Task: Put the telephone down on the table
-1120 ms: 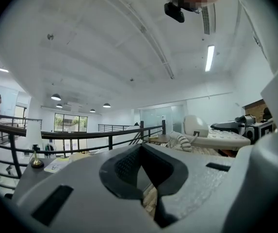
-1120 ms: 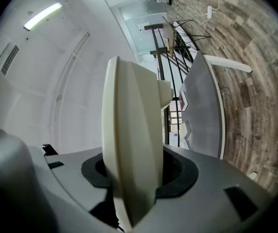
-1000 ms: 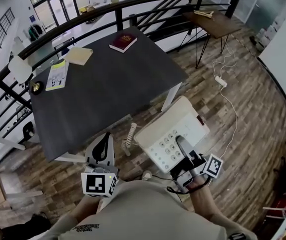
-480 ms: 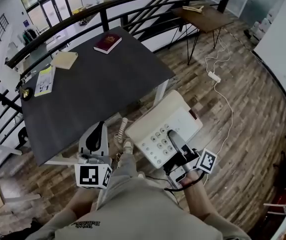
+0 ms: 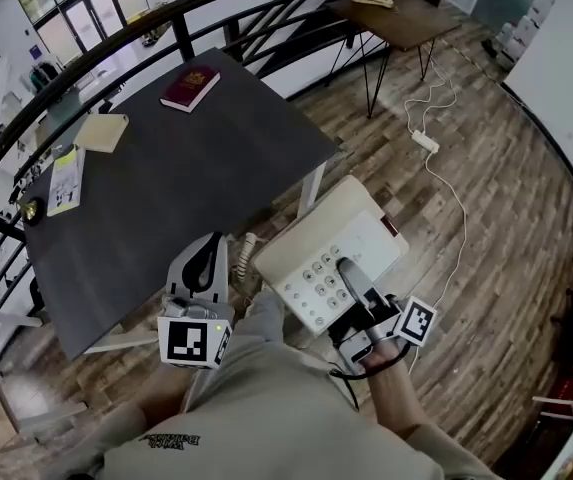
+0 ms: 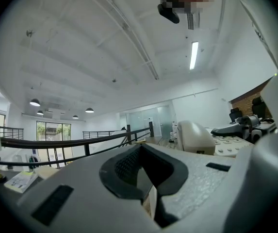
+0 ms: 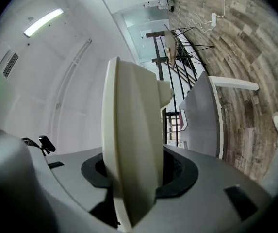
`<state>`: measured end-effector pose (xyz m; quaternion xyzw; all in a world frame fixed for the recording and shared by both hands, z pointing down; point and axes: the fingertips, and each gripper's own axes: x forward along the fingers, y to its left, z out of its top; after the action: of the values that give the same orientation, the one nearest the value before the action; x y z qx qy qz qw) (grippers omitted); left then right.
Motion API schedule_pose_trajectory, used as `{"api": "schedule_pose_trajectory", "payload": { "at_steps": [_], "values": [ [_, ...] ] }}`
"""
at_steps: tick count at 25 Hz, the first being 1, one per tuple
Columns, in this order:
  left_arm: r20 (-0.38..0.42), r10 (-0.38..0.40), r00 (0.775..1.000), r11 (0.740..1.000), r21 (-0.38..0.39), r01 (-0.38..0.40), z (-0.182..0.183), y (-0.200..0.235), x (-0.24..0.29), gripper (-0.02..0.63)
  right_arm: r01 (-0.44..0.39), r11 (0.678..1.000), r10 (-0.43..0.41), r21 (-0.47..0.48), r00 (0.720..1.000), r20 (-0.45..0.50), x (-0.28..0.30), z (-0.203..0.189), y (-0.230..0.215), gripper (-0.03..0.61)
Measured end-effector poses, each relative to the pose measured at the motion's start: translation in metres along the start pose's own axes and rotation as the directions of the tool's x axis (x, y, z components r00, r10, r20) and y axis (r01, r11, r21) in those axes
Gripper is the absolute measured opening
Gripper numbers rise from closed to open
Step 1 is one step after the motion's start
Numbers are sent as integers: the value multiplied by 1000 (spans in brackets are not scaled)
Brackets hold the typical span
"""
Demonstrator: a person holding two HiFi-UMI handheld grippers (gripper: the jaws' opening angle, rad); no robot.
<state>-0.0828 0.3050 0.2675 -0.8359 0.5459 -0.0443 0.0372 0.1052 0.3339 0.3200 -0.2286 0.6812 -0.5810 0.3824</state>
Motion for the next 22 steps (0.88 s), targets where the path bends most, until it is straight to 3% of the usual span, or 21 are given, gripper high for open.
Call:
{"api": "schedule_pose_trajectory", "payload": {
  "at_steps": [4, 9, 22],
  "values": [
    [-47, -40, 998, 997, -72, 37, -11, 7, 54, 3, 12, 1000, -12, 7, 1000, 22, 22, 32, -17, 196],
    [-63, -73, 995, 997, -21, 72, -16, 20, 115, 3, 30, 1000, -30, 3, 999, 44, 57, 72, -33, 196],
    [-62, -152, 986, 988, -32, 150, -27, 67, 235, 3, 60, 998, -57, -27, 995, 86, 151, 145, -63, 196]
  ]
}}
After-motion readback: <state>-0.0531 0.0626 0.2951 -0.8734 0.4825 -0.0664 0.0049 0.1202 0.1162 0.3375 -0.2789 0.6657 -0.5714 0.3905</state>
